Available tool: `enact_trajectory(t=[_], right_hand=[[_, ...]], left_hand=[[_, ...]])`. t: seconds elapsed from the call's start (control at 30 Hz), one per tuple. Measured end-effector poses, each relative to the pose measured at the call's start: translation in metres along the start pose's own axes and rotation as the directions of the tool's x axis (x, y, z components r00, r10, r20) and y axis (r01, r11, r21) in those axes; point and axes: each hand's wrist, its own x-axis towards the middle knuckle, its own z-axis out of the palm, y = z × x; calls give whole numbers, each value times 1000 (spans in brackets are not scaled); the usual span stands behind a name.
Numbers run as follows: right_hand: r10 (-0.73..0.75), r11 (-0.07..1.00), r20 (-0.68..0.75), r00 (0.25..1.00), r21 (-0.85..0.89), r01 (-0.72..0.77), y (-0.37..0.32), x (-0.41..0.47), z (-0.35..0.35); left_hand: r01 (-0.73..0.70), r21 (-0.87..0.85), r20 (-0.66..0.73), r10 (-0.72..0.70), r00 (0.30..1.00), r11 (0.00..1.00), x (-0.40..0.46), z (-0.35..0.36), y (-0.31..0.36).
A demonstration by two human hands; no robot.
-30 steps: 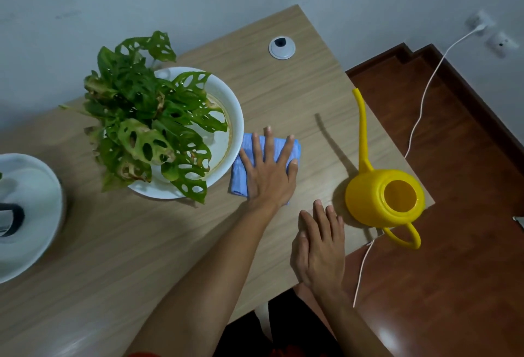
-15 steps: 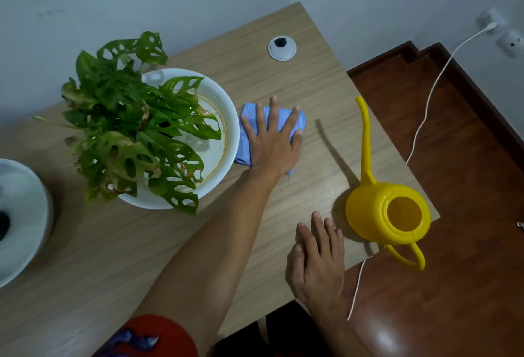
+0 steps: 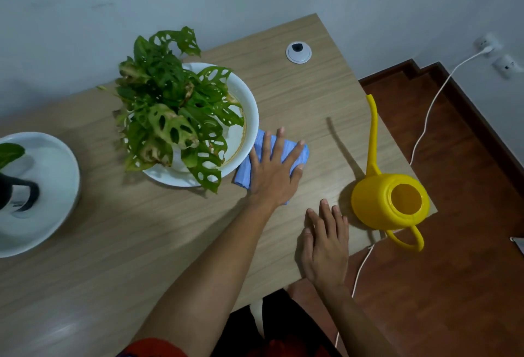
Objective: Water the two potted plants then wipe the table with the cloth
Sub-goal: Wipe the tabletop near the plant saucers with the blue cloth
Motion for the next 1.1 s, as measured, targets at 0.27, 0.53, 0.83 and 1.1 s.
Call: enact_trajectory(t=[0.27,0.53,0.83,1.1], right_hand=[[-4,999,-26,1000,-36,3,-5,-1,1],[50,994,-96,994,-91,-58,-19,1,7],[-55,998,-121,991,-46,50,-78,-4,27],[-159,987,-7,987,21,159,-147,-48,62]], left_hand=[[-17,-18,-15,16,1000,1000,-81,5,-14],[4,-25,21,-4,1000,1000,-152,4,-31],[148,-23,41,-147,988,989,-232,0,-91],[402,-28,-23,-403,915,915,-297,-3,-173]])
